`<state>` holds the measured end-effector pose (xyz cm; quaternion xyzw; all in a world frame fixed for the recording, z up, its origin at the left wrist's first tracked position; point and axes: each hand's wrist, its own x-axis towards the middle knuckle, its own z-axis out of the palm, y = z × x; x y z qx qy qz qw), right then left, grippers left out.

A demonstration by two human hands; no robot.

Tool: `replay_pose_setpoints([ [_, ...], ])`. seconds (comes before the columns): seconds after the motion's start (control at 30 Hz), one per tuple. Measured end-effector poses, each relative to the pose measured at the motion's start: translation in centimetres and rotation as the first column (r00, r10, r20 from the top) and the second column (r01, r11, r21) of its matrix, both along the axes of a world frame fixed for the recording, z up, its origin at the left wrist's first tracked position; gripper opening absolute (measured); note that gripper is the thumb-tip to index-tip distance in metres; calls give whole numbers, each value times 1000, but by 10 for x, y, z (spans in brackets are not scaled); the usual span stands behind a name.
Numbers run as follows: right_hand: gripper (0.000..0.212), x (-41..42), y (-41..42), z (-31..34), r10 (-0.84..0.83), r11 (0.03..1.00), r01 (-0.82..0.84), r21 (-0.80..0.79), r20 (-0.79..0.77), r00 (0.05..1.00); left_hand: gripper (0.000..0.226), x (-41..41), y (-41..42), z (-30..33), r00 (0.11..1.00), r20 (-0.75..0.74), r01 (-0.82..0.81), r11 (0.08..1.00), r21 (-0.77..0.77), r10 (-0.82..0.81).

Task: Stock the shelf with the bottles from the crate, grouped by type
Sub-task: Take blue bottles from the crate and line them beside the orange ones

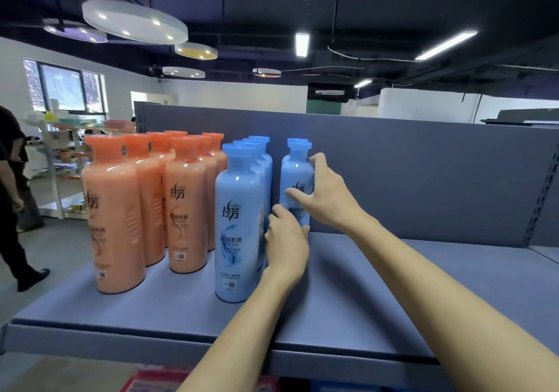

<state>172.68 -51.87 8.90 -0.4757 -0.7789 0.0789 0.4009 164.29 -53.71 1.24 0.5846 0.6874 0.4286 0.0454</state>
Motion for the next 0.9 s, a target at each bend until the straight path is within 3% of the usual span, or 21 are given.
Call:
replay_pose_setpoints([
  [0.37, 65, -7, -14, 6, -43, 997, 45, -57, 29, 999, 43, 1, -14, 10, 998, 45, 46, 998, -51, -44],
  [0.53, 58, -14, -30, 17, -136, 982, 153, -110, 144, 980, 60, 4, -42, 10, 995, 65, 77, 991, -110, -70],
  [0.73, 67, -8, -62, 29, -224, 968, 243, -63, 217, 950, 41, -4, -77, 16, 985, -36, 166, 983, -83, -170],
  [0.9, 57, -4, -87, 40, -222, 970, 240, -27, 283, 933, 35, -13, -96, 25, 971, -118, 208, 978, -28, -210],
])
